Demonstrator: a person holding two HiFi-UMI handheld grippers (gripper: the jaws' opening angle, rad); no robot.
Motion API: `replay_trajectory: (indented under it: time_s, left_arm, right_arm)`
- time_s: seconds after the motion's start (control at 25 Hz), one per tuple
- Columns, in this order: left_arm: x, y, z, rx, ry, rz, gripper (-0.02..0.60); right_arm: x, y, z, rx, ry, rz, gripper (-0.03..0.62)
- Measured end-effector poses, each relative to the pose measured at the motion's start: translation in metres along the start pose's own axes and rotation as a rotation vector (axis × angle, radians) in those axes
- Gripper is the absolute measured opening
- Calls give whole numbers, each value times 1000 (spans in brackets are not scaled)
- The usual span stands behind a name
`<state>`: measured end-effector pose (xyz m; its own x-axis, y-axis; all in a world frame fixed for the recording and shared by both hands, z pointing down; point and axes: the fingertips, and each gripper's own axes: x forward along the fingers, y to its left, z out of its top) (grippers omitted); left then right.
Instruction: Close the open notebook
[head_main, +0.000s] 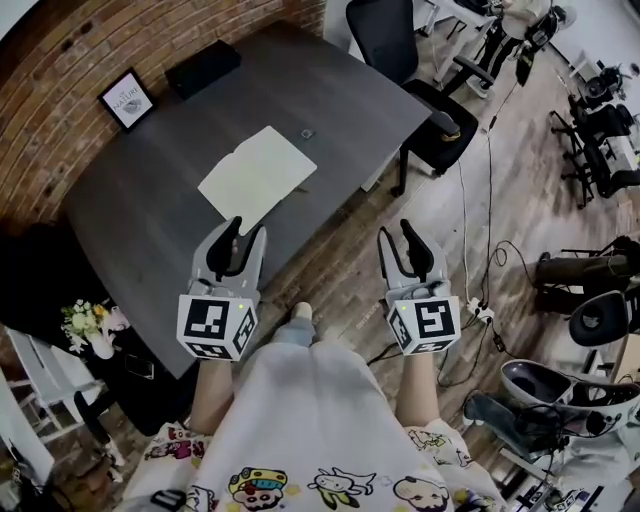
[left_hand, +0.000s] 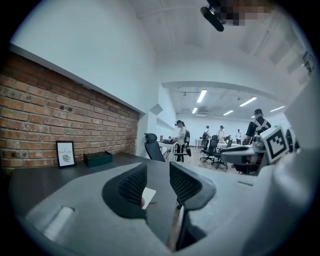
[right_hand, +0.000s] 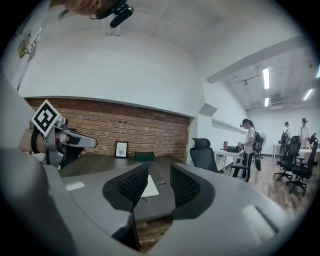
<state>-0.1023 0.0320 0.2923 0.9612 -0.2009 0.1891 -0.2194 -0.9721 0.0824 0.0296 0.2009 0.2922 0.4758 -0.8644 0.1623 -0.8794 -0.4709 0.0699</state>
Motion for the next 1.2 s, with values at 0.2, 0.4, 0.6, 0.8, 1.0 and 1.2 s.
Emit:
replay_trajectory:
  time_s: [0.2,0.4,0.6,0.8,1.0,1.2]
  left_arm:
    - [25,26,-4,-21,14,14,135]
    - [39,44,-8,-52,32,48,135]
    - [49,69,-11,-85,40,139,135]
    - [71,91,-13,-132,33,280,135]
    - [89,103,-3,-176,-7,460,135]
    - [100,108,5,-203,-48,604,135]
  right_arm:
    - [41,-6,-4,-1,25,18,141]
    - [75,-5,-7,-3,56,69,141]
    - [122,-7,-7,-15,79,165,144]
    - [186,-12,-6,-35,89,319,144]
    - [246,-7,-3,-88,106,536,146]
    - [287,-10,8,-126,86,686,149]
